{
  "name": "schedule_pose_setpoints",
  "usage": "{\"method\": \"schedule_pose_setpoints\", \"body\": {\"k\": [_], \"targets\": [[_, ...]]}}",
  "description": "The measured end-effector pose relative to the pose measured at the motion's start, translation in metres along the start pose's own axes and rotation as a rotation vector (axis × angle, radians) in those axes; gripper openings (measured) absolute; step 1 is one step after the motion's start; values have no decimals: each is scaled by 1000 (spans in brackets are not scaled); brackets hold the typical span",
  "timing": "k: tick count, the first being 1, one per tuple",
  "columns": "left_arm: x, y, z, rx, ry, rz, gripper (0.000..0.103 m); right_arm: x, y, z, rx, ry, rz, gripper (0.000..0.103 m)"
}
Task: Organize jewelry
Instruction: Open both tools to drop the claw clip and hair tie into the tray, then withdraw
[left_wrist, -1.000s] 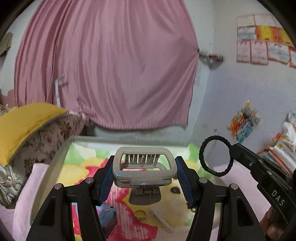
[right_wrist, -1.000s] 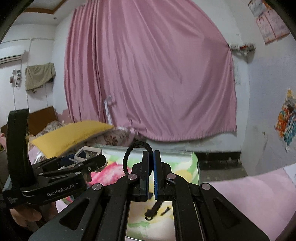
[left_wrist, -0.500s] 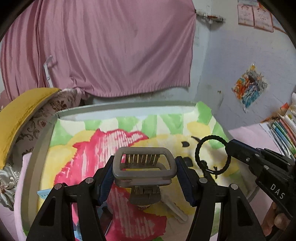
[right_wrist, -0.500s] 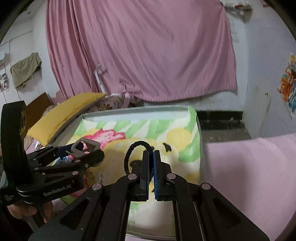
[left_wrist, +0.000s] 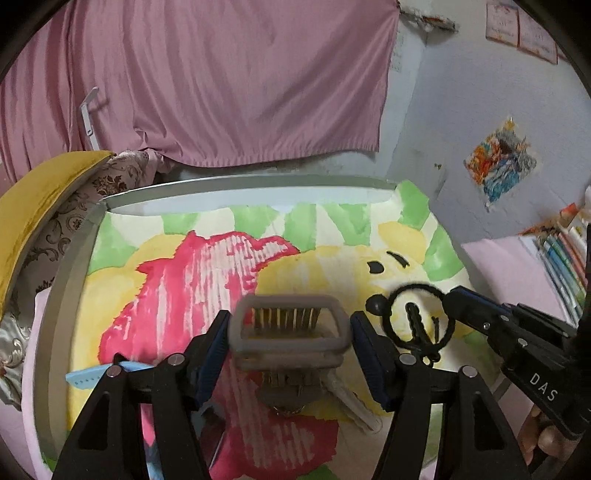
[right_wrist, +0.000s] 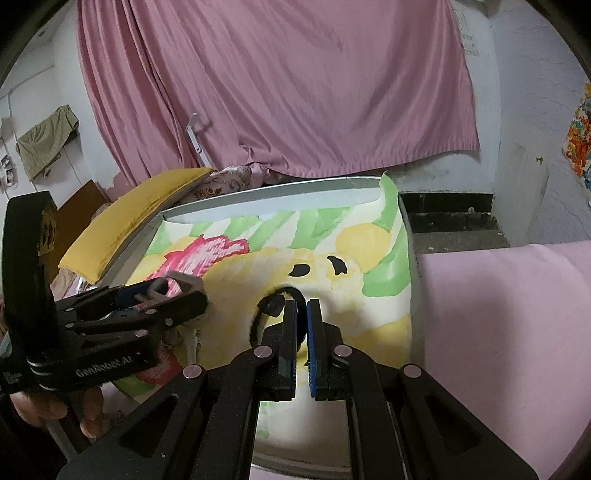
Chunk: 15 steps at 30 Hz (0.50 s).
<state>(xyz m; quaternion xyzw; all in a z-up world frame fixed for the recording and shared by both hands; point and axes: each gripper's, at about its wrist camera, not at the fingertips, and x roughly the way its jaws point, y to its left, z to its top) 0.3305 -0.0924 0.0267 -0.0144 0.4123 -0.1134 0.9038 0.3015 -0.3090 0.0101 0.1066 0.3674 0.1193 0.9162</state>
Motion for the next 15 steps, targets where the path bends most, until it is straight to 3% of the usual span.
{"method": "schedule_pose_setpoints", "body": {"k": [2,6,7,10,13,15], "targets": [[-12,5,-3,-30,-40,-19,75,-9,1,-1,-3,-17,3,5],[-34,12,-11,-58,-112,-35,78,-28,8,-5,-21,-69,2,6],[-41,14,-14,-61,-129,-38,80,-34,10,-6,-25,-83,4,13],[-64,19,-28,-74,-200,-40,89,-55,17,-15,-42,-146,-6,53],[-84,23,-41,-93,-262,-46,99,-77,26,-25,-61,-209,-14,57],[-99,25,-53,-98,-311,-46,101,-91,32,-33,-71,-240,-18,65]]}}
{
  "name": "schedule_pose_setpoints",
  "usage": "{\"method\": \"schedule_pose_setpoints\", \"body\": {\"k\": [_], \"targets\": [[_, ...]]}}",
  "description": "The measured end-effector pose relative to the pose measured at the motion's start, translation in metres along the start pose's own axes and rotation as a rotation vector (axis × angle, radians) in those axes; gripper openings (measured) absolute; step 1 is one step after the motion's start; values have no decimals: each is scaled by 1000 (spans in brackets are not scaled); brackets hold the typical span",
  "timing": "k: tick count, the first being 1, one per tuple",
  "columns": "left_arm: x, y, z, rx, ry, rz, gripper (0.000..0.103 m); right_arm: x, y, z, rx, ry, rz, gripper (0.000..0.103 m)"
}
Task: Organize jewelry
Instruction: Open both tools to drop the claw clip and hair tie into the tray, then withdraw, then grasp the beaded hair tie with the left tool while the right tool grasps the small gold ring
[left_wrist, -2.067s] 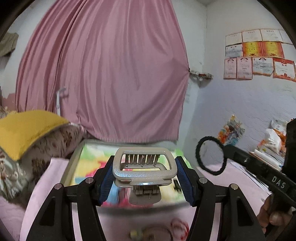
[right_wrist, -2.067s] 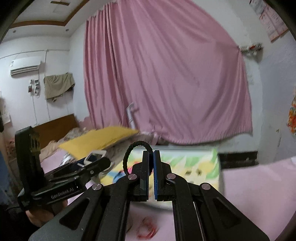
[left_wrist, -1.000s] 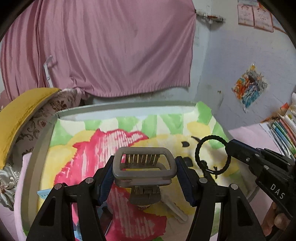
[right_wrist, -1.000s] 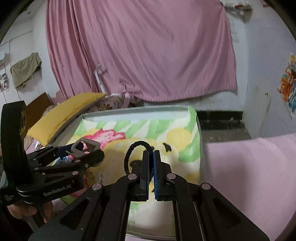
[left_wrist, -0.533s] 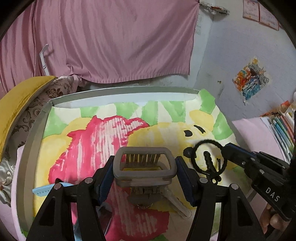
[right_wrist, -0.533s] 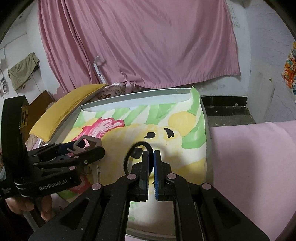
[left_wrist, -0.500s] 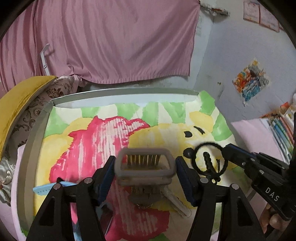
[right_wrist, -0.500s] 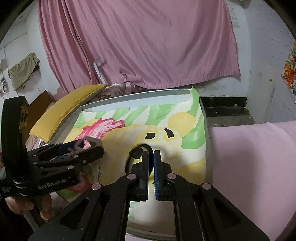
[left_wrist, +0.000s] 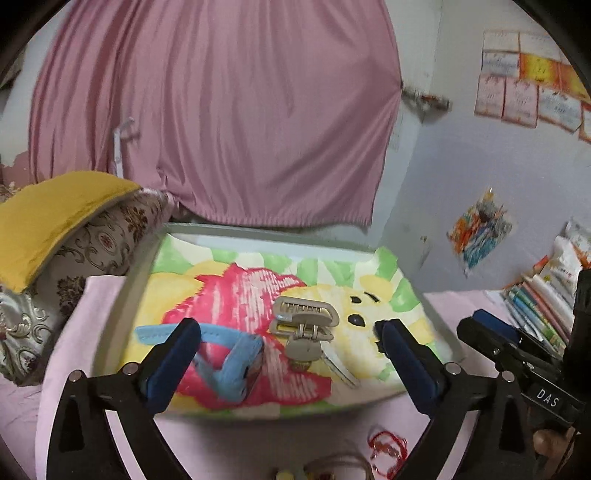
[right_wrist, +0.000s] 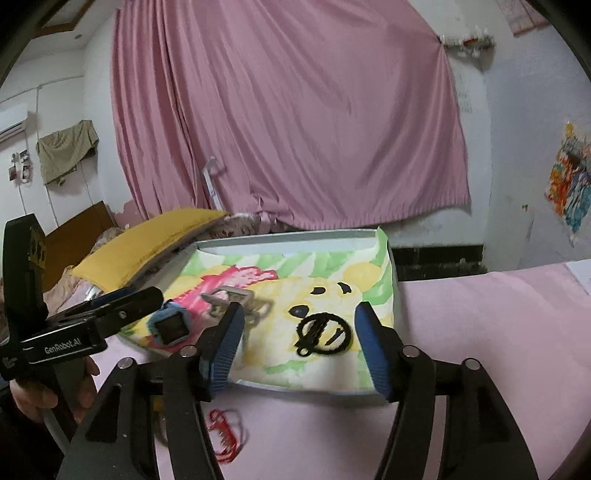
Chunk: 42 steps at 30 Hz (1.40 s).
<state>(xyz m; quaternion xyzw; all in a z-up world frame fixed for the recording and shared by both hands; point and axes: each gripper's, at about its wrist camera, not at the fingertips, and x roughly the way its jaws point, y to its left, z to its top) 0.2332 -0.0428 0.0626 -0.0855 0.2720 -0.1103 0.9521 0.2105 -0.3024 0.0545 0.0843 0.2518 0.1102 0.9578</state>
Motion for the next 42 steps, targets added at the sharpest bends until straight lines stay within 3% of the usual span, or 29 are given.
{"method": "schedule_pose_setpoints", "body": {"k": [2,8,14,20,29,30,35,42], "targets": [[-13,2,-5,-1,-30,1,102,-15,5,-5,-9,-33,-1,79],[-45,7,-28,25,-89,14,102,-52,17,-20,-43,-105,3,94],[-68,21,-46,47,-89,16,102,-74,29,-36,-97,-117,0,95],[-84,31,-62,69,-54,5,102,-80,38,-54,-146,-59,7,95],[-69,34,-74,100,113,-46,102,-72,49,-79,-188,93,52,94],[-66,33,-75,103,130,-53,101,-71,50,-80,-191,105,59,93],[-53,29,-80,119,205,-71,85,-59,59,-89,-205,186,102,64],[-35,23,-80,122,275,-96,67,-44,66,-103,-196,287,173,41]]}}
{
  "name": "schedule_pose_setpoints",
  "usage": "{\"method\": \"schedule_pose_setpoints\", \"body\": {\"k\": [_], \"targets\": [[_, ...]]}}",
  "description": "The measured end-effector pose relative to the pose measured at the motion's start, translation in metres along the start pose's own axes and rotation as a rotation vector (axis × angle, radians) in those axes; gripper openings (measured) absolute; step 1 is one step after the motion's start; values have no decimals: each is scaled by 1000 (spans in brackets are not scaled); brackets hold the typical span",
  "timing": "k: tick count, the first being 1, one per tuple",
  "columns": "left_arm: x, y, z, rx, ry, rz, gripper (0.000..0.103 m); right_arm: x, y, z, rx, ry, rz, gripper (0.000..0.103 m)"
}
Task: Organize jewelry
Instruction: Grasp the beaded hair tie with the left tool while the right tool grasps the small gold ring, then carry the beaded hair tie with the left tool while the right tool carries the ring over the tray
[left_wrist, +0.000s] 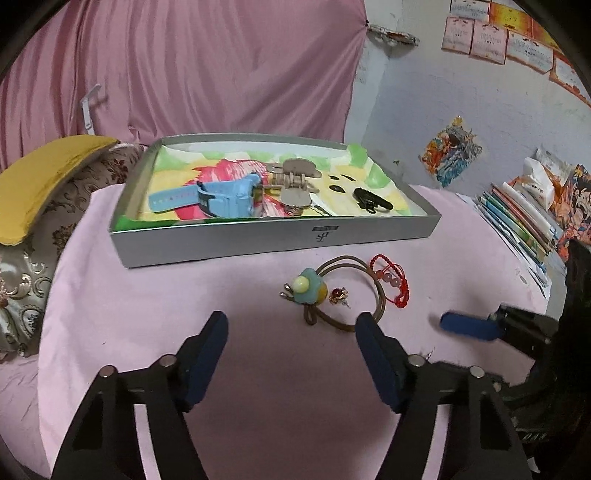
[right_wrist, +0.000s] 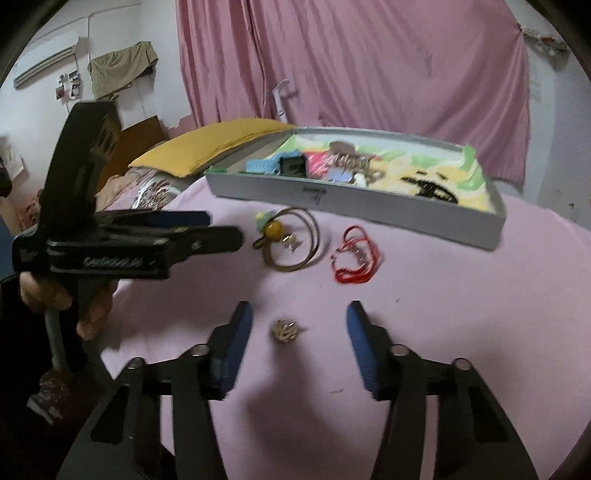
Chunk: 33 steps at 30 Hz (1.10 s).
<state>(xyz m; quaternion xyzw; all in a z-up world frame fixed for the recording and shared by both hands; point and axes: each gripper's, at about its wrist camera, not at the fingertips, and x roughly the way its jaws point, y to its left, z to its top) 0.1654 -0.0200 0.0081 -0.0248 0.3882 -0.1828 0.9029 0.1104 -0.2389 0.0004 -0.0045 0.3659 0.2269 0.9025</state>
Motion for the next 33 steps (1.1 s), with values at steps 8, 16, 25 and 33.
{"method": "schedule_pose_setpoints", "body": {"k": [8,16,25,33], "targets": [[19,-6,13,5,41,-15,54,8,5,-2,-11,38,-4,14],[32,-10,26,2,59,-17,43,10,-3,8,6,60,-66,12],[42,-18,32,45,93,8,25,13,-22,16,74,59,-111,12],[35,-20,27,49,72,2,22,15,-24,18,82,47,-105,12]]}}
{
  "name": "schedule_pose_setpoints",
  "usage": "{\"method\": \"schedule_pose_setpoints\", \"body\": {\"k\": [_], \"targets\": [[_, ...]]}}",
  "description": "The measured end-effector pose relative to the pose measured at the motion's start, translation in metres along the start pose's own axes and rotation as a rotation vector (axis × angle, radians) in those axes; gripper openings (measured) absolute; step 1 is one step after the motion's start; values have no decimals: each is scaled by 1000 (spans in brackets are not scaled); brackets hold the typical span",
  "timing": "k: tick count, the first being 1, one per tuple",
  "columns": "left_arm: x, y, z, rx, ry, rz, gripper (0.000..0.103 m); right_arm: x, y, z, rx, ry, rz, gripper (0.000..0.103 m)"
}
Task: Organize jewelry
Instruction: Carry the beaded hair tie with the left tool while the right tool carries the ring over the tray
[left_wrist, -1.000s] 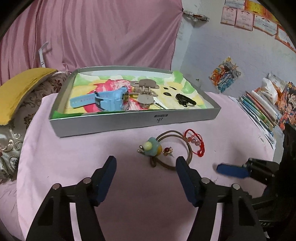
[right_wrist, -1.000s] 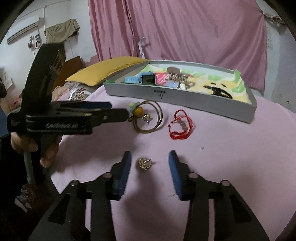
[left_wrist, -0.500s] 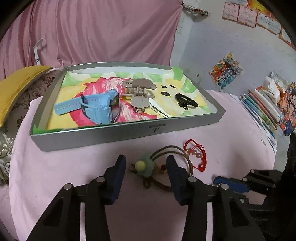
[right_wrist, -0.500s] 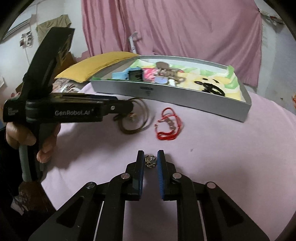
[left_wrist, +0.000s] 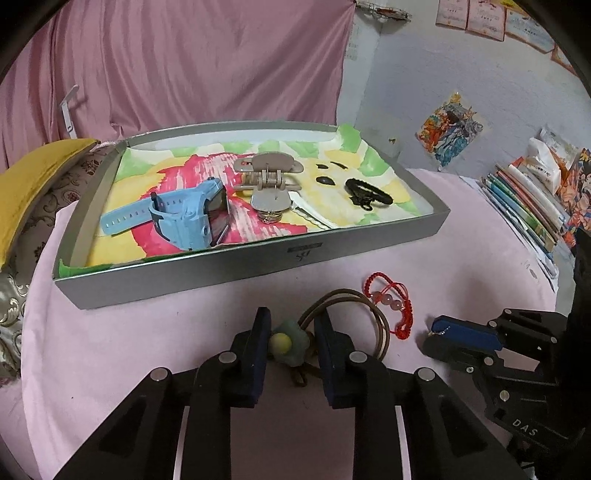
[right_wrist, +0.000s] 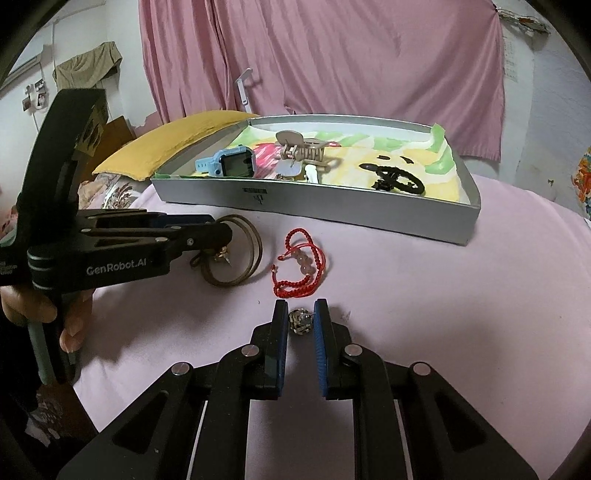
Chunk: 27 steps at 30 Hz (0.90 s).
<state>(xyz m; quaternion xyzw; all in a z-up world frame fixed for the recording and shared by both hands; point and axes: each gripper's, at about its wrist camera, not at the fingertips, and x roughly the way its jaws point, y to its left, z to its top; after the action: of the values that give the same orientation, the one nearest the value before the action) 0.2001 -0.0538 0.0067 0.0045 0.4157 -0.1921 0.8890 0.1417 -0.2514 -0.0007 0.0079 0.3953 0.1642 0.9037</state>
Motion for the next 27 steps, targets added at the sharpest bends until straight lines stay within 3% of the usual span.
{"method": "schedule_pose_setpoints", "body": {"k": [9,19,27], "targets": [[-35,-1,-1,-11,-151,-12,19,-13,-1,8,11,-87,26,12],[-68,-9,10,-34,-390,-5,19,-42,-3,35,-3,-295,11,12],[-75,-8,32,-83,-548,51,19,-58,-8,72,-7,-451,-23,12]]}}
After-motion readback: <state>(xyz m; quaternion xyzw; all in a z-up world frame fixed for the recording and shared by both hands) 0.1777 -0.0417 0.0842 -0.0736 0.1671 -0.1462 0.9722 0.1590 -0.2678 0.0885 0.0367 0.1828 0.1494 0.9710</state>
